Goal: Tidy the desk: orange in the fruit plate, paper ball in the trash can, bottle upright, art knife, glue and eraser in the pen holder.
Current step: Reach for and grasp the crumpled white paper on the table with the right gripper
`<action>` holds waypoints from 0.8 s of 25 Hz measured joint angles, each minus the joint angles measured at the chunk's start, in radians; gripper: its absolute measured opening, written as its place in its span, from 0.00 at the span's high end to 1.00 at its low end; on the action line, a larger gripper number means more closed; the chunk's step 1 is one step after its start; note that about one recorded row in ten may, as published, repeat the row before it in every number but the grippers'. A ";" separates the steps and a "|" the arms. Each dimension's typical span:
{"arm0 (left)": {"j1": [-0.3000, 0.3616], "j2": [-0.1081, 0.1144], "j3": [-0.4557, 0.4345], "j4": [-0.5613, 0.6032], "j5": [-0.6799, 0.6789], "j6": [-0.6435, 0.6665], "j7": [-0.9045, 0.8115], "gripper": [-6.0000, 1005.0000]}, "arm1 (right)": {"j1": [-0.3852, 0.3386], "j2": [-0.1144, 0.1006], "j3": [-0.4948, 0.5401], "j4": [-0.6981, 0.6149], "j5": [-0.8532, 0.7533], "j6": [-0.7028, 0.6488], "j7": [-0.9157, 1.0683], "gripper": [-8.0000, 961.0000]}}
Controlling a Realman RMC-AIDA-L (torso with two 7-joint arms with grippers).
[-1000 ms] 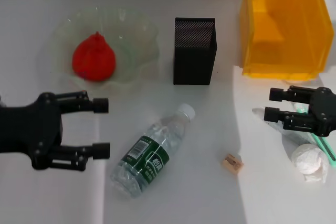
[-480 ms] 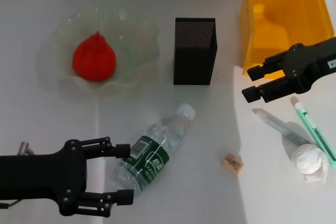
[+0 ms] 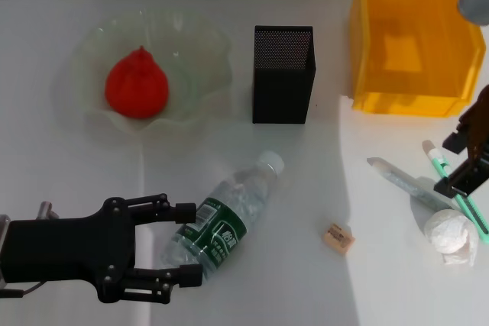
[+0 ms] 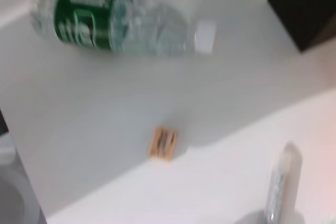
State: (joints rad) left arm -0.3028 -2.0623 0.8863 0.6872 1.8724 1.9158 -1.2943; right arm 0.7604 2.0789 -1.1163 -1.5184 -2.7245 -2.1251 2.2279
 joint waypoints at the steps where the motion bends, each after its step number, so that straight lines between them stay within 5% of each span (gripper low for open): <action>1: 0.000 0.000 -0.002 0.000 0.000 -0.001 -0.001 0.16 | -0.029 0.004 -0.044 0.000 -0.024 0.013 0.013 0.28; 12: -0.011 -0.002 -0.004 -0.009 0.001 -0.040 -0.002 0.16 | -0.160 0.010 -0.119 0.041 -0.079 0.114 0.049 0.28; 20: -0.033 0.001 0.002 -0.027 0.001 -0.049 -0.006 0.16 | -0.190 0.012 -0.175 0.108 -0.076 0.183 0.085 0.28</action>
State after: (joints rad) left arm -0.3354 -2.0617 0.8878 0.6599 1.8730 1.8667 -1.3005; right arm 0.5707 2.0908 -1.2911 -1.4102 -2.8006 -1.9424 2.3130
